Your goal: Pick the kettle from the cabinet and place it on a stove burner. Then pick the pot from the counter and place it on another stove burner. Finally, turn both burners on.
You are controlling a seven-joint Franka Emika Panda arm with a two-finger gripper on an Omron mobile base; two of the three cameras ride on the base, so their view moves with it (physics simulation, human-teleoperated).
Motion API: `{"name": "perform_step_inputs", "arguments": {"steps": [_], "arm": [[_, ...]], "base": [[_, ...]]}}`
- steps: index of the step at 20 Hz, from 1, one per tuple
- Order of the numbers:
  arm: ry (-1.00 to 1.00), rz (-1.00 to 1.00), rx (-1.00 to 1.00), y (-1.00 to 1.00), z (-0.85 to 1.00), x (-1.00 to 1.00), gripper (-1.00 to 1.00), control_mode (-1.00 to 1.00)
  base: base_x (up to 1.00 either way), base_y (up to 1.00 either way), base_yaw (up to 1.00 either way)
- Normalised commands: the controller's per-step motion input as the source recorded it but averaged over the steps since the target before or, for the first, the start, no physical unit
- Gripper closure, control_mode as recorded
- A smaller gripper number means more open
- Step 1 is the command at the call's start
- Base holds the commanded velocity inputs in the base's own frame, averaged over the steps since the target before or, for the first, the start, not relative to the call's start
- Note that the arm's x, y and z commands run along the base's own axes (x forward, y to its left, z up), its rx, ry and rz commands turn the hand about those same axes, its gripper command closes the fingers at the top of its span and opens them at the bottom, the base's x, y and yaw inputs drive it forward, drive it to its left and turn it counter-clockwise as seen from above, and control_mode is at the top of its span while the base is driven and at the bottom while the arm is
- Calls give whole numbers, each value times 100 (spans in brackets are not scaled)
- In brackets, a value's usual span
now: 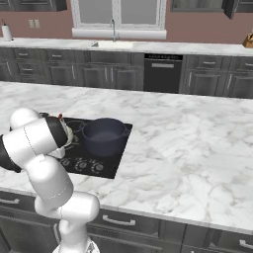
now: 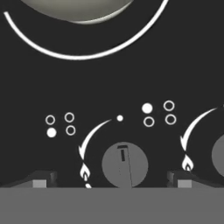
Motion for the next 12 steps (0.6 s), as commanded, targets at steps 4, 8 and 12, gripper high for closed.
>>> {"name": "perform_step_inputs", "arguments": {"steps": [4,8,12], "arm": [[0,0,0,-10,-1,-3,-100,-100],[0,0,0,-7,-5,-5,-100,-100],[0,0,0,0,-11,0,-100,-100]], "base": [[0,0,0],[0,0,0],[0,0,0]]}}
